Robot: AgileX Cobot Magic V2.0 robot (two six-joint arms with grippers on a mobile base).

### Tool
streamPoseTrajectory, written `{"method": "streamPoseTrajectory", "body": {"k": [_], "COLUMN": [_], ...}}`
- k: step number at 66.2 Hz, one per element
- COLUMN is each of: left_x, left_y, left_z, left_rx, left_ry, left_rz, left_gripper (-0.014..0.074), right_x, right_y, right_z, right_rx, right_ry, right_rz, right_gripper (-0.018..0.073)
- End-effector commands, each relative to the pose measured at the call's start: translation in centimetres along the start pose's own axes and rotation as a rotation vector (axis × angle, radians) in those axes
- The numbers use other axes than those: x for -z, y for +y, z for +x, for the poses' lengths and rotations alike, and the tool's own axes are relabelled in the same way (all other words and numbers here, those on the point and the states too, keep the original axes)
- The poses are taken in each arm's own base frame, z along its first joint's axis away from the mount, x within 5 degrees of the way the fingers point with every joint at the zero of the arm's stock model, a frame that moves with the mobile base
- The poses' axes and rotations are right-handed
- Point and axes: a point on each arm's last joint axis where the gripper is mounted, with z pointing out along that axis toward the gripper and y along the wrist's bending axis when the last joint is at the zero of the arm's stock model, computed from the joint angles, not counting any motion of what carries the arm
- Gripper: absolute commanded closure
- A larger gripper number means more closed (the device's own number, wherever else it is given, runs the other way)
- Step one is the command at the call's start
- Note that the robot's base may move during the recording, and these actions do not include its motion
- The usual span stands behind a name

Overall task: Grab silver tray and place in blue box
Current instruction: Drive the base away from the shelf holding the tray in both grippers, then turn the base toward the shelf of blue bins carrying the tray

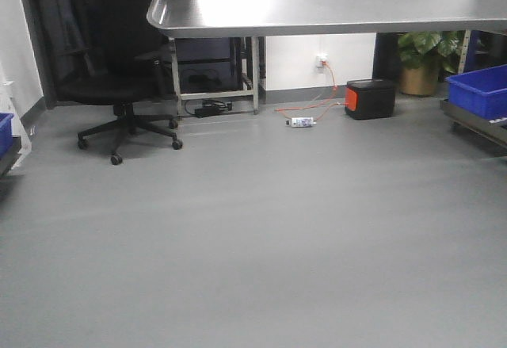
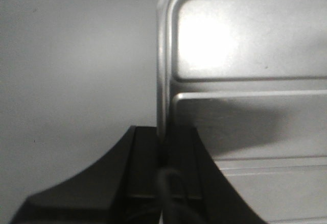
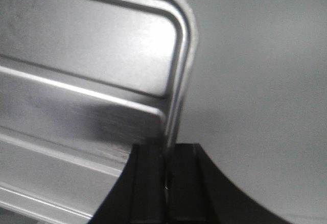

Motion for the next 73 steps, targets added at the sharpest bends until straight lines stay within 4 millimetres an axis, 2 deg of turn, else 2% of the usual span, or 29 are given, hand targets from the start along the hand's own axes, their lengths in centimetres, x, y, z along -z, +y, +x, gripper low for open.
{"method": "streamPoseTrajectory", "body": {"k": [1, 73], "left_x": [2.21, 2.21], "left_y": [0.11, 0.10], "left_z": [-0.92, -0.91], "left_rx": [-0.014, -0.013], "left_ry": [-0.100, -0.099], "left_rz": [0.043, 0.044], "left_gripper": [0.0701, 0.0701], "right_x": [1.59, 1.59], "right_y": [0.14, 0.15], "right_z": [-0.63, -0.63], "right_rx": [0.033, 0.032], "right_ry": [-0.093, -0.093], "right_rz": [-0.014, -0.015], "right_gripper": [0.0501, 0.0501]}}
